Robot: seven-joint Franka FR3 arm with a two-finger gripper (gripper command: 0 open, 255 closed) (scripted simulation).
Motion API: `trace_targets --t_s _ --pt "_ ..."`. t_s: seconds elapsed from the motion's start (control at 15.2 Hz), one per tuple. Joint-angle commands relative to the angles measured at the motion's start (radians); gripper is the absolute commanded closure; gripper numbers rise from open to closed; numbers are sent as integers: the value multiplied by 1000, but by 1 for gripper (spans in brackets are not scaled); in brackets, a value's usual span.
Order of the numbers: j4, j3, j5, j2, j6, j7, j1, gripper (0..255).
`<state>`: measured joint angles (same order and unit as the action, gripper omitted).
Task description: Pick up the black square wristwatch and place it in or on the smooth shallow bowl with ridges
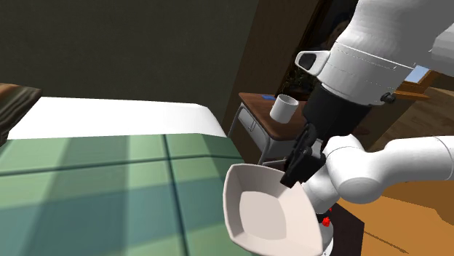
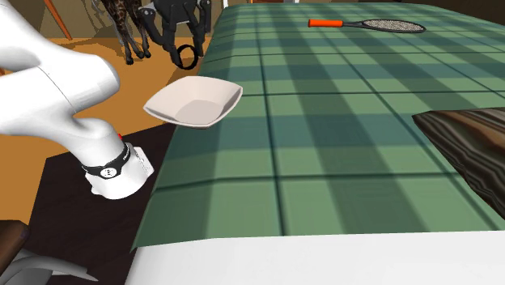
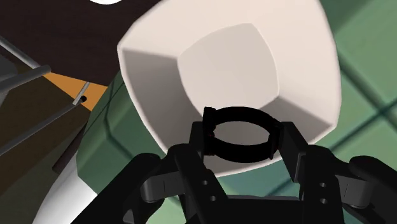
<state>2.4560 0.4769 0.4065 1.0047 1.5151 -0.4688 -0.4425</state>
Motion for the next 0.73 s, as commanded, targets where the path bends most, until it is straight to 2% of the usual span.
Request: trace_targets --t_s 0.0,0.66 --pt "32 7 11 18 14 -1 -9 255" --pt "171 59 62 45 125 9 -32 255"
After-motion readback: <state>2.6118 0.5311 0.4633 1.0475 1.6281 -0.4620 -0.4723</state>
